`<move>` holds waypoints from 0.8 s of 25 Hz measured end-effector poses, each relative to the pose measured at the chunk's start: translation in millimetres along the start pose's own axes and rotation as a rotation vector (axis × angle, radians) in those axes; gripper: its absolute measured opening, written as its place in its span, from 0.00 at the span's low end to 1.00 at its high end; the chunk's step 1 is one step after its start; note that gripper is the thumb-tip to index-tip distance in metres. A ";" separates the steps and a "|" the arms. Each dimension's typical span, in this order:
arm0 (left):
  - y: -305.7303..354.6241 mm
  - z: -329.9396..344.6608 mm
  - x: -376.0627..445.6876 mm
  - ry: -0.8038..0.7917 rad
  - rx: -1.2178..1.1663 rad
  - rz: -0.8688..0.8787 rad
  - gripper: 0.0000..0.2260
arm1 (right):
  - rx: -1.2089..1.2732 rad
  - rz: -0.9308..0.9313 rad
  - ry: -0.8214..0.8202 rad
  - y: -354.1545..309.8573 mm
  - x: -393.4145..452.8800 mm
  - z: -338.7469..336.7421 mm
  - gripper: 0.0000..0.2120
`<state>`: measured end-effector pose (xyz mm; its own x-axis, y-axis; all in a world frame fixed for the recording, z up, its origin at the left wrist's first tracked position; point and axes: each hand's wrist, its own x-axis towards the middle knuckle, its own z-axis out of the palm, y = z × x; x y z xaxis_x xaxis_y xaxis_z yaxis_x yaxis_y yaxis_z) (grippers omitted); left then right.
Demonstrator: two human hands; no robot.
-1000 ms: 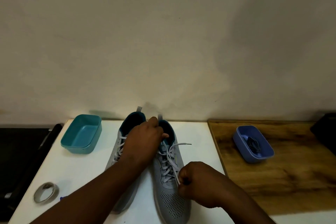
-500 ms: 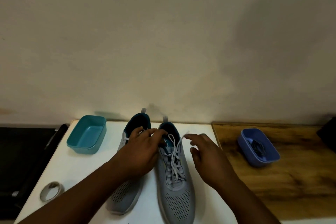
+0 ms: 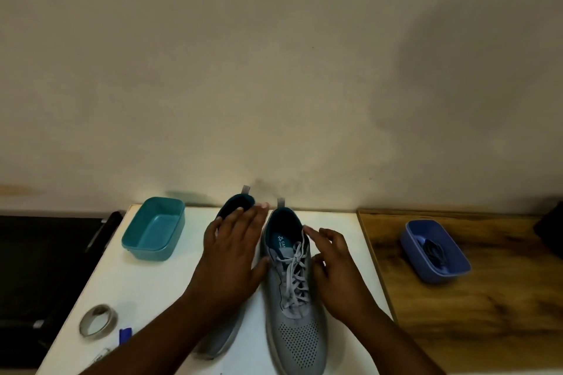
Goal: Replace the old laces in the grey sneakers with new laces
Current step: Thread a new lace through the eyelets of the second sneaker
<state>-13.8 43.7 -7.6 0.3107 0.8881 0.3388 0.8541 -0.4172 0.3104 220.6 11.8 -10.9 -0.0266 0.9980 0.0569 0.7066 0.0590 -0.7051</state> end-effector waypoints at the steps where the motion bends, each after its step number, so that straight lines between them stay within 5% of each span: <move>1: 1.9 -2.0 -11.7 0.038 -0.053 -0.161 0.41 | 0.035 0.051 0.005 -2.8 -6.7 1.5 0.29; 4: 0.2 -1.0 -51.9 -0.056 -0.267 -0.675 0.49 | 0.072 0.331 -0.106 -10.3 -27.9 0.9 0.37; 6: -6.1 4.5 -71.9 -0.157 -0.358 -0.794 0.53 | 0.141 0.476 -0.209 -10.4 -40.7 7.2 0.47; 9: -5.4 10.8 -82.2 -0.170 -0.283 -0.759 0.52 | 0.023 0.443 -0.224 -20.9 -53.4 25.7 0.60; 20: 27.3 24.3 -93.3 -0.059 -0.322 -0.745 0.45 | -0.053 0.509 -0.010 -23.2 -59.4 47.0 0.56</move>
<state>-9.3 -45.9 -52.3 -0.2632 0.9593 -0.1020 0.6860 0.2605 0.6794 172.6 -47.9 -31.1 0.3234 0.9001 -0.2919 0.6665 -0.4357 -0.6049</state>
